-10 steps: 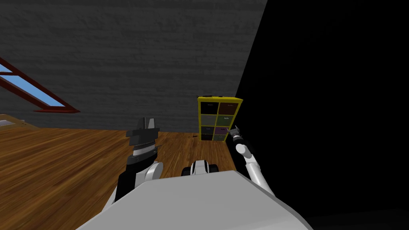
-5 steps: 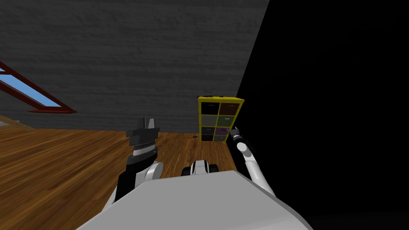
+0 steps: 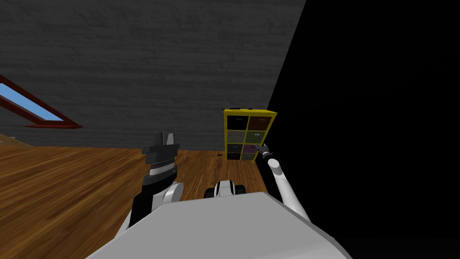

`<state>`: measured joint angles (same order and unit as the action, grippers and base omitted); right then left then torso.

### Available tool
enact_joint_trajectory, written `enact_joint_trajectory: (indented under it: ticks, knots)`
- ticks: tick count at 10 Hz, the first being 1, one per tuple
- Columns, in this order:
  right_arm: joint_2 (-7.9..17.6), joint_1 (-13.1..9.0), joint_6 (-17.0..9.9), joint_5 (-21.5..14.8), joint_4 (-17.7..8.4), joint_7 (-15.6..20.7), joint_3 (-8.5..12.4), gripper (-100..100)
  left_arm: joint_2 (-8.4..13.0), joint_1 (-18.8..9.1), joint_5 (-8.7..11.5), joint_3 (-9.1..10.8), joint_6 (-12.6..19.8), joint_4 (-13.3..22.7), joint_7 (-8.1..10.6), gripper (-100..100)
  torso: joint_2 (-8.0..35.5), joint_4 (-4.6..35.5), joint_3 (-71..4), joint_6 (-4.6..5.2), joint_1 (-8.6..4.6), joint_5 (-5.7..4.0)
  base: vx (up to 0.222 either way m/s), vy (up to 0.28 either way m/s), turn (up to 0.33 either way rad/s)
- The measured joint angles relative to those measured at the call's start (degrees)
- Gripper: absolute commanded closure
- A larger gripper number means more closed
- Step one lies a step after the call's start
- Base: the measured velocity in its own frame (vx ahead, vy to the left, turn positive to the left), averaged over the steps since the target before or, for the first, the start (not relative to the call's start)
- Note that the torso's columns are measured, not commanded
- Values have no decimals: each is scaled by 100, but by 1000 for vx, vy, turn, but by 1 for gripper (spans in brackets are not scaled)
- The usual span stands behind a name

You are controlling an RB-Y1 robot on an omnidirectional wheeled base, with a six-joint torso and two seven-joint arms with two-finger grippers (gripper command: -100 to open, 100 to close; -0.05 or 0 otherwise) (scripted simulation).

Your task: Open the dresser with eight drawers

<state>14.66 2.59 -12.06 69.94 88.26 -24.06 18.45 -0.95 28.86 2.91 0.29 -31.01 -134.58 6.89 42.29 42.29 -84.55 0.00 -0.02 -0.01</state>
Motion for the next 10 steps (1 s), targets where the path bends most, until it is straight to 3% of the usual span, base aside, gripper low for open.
enact_joint_trajectory:
  ticks: [4,10]
  knots:
    - [17,-325,-468,816,-565,-162,314,-100,0,0,0,0,0,0,0,0,-2,-1,-2,0,1,1,60,39,-9]
    - [-75,-755,-1242,1711,-1270,-585,852,-100,0,0,0,0,0,0,0,0,-3,-1,-2,0,1,1,70,31,-6]
